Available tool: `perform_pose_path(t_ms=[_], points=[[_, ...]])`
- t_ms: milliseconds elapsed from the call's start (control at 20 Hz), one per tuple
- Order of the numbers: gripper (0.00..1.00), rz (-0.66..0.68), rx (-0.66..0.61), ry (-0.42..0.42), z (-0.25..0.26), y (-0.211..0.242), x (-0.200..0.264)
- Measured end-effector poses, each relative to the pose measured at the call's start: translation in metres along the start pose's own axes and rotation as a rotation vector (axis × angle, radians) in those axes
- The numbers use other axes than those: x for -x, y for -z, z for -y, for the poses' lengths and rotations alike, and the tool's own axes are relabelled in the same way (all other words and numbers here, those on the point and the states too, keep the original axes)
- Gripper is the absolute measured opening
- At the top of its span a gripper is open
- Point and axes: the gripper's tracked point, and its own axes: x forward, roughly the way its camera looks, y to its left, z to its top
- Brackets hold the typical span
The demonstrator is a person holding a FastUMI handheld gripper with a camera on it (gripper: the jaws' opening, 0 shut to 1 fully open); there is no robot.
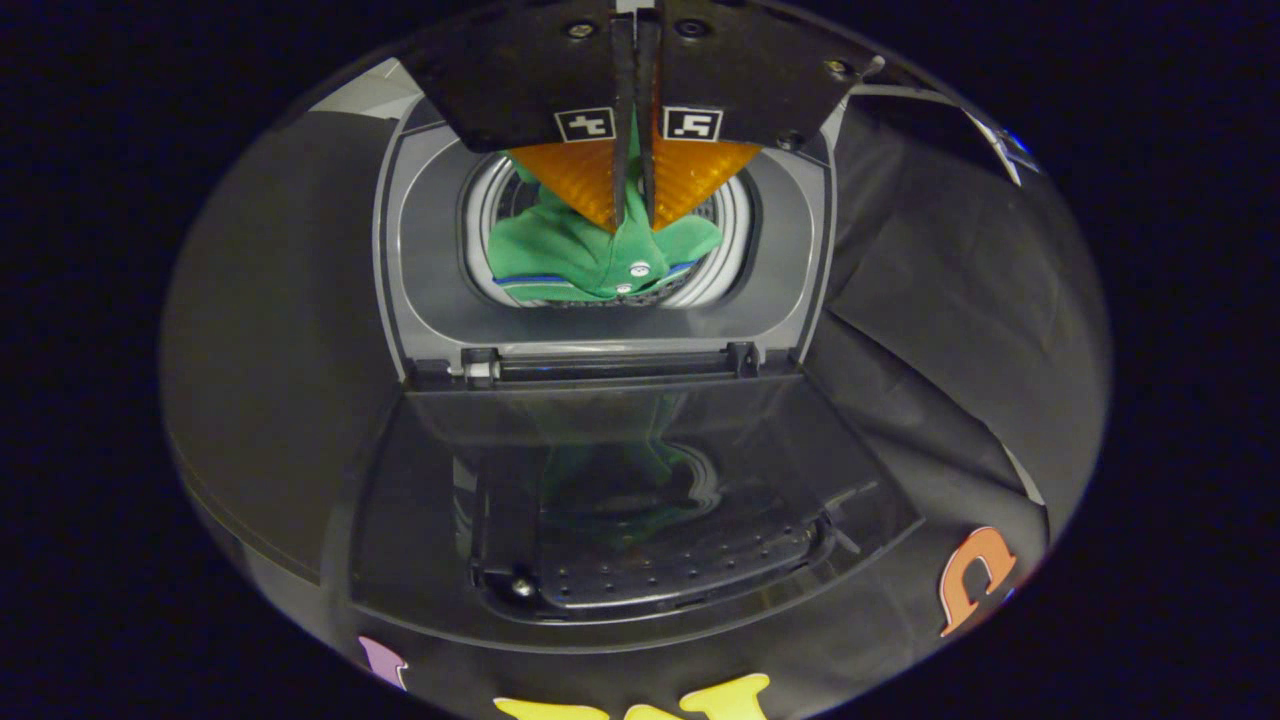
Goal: Put the clothes into the washing machine and then close the washing machine lid.
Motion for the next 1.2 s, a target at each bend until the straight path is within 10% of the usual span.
perform_pose_path(t_ms=[350,550,1200], points=[[0.14,0.005,-0.018,0.027,0.007,0.002,0.001],[1.0,0.033,0.003,0.054,0.011,0.002,0.006],[0.99,0.117,0.051,0.073,0.02,-0.005,0.045]])
